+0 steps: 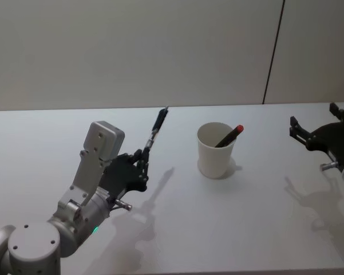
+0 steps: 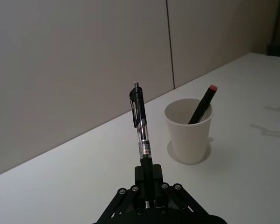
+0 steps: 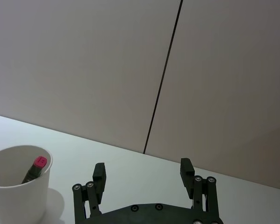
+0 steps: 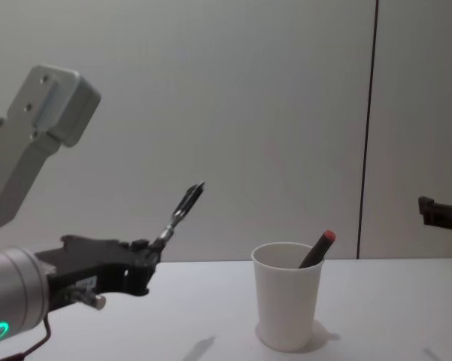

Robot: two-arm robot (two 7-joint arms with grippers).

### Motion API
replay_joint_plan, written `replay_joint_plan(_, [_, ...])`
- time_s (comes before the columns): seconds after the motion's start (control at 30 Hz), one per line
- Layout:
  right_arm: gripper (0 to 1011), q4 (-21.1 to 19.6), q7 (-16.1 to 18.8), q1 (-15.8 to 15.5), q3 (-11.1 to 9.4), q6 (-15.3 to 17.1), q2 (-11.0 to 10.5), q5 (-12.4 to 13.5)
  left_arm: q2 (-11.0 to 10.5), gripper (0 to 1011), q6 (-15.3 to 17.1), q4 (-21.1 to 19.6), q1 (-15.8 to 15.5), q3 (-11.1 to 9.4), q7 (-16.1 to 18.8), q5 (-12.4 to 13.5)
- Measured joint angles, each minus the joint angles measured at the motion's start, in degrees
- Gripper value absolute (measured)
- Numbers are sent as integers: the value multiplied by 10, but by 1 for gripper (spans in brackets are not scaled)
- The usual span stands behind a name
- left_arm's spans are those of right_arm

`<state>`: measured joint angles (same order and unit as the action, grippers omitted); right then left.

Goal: Place the pen into the pen holder.

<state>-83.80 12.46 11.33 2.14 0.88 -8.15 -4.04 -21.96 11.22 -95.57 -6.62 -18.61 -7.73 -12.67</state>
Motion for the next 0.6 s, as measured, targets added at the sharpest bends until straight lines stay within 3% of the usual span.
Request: replay_joint_plan(0.6, [1001,0,0,0,0,0,0,0,3,111,-88,38,-42,0,-146,34])
